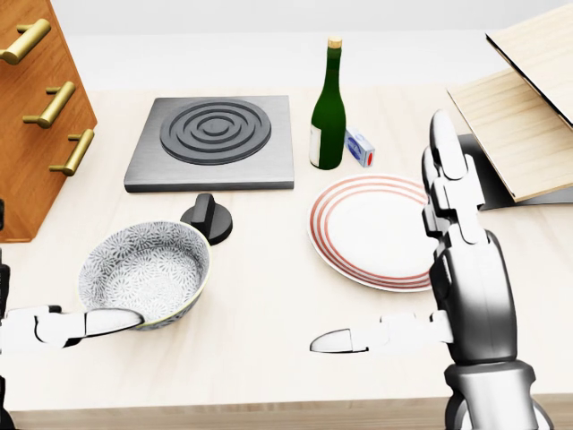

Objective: Pick up the akita bowl and put it on the plate.

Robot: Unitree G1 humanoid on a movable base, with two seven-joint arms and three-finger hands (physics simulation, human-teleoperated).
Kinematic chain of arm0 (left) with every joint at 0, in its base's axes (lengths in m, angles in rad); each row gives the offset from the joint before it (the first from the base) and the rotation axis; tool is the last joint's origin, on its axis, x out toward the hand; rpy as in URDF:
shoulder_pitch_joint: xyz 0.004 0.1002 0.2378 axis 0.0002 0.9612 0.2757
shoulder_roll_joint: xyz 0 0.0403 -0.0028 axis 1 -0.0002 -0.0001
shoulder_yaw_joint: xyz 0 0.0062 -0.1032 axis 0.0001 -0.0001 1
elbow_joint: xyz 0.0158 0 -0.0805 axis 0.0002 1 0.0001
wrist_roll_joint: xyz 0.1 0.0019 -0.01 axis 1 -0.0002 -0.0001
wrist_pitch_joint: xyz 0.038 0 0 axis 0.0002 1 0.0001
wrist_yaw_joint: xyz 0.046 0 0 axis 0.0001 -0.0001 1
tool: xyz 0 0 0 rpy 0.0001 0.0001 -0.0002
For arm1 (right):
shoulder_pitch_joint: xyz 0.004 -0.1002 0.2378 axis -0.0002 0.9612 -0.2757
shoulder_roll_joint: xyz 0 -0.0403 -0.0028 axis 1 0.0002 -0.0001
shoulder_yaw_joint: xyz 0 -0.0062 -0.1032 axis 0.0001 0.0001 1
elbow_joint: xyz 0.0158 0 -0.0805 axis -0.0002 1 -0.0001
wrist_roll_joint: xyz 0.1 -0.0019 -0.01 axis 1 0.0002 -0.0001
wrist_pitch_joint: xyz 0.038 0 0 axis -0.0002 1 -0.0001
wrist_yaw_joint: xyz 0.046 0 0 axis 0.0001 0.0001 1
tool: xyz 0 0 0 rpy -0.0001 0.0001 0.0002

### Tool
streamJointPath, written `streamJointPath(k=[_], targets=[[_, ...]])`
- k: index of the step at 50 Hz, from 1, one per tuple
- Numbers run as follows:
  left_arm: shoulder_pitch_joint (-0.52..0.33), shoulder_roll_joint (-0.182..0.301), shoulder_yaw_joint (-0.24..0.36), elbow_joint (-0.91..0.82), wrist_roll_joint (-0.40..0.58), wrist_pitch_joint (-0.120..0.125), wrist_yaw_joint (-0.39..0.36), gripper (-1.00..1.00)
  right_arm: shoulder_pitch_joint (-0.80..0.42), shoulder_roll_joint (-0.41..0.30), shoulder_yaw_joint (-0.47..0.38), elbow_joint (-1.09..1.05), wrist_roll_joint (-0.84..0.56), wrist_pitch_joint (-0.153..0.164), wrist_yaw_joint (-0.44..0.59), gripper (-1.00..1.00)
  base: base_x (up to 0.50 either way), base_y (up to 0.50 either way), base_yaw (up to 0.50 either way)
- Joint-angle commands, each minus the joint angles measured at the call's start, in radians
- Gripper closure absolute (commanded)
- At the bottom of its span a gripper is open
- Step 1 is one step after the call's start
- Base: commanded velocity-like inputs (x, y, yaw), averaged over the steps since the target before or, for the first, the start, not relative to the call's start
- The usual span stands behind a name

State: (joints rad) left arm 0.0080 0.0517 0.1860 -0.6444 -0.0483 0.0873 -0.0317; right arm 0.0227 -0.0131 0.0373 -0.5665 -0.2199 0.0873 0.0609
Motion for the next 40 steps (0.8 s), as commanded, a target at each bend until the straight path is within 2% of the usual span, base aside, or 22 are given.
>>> streamJointPath(k=[1, 14, 19, 22, 28, 40], targets=[[-0.046, 0.037, 0.095, -0.055, -0.033, 0.000, 0.007, -1.00, -0.004, 0.000, 0.006, -0.051, -0.035, 0.000, 0.011, -1.00, 0.00, 0.00, 0.00], [-0.132, 0.153, 0.270, -0.007, -0.157, 0.000, 0.051, -1.00, -0.005, 0.000, 0.010, -0.052, -0.069, 0.000, 0.017, -1.00, 0.00, 0.00, 0.00], [-0.139, 0.178, 0.293, 0.008, -0.179, 0.000, 0.063, -1.00, -0.005, 0.001, 0.010, -0.056, -0.073, 0.000, 0.019, -1.00, 0.00, 0.00, 0.00], [-0.159, 0.222, 0.353, 0.060, -0.206, 0.000, 0.077, -1.00, -0.006, 0.002, 0.012, -0.057, -0.076, 0.000, 0.019, -1.00, 0.00, 0.00, 0.00], [-0.167, 0.283, 0.414, 0.143, -0.242, 0.000, 0.092, -1.00, -0.003, 0.003, 0.016, -0.040, -0.076, 0.000, 0.016, -1.00, 0.00, 0.00, 0.00], [-0.160, 0.322, 0.429, 0.257, -0.221, 0.000, 0.103, -1.00, 0.001, 0.006, 0.030, -0.028, -0.080, 0.000, 0.015, -1.00, 0.00, 0.00, 0.00]])
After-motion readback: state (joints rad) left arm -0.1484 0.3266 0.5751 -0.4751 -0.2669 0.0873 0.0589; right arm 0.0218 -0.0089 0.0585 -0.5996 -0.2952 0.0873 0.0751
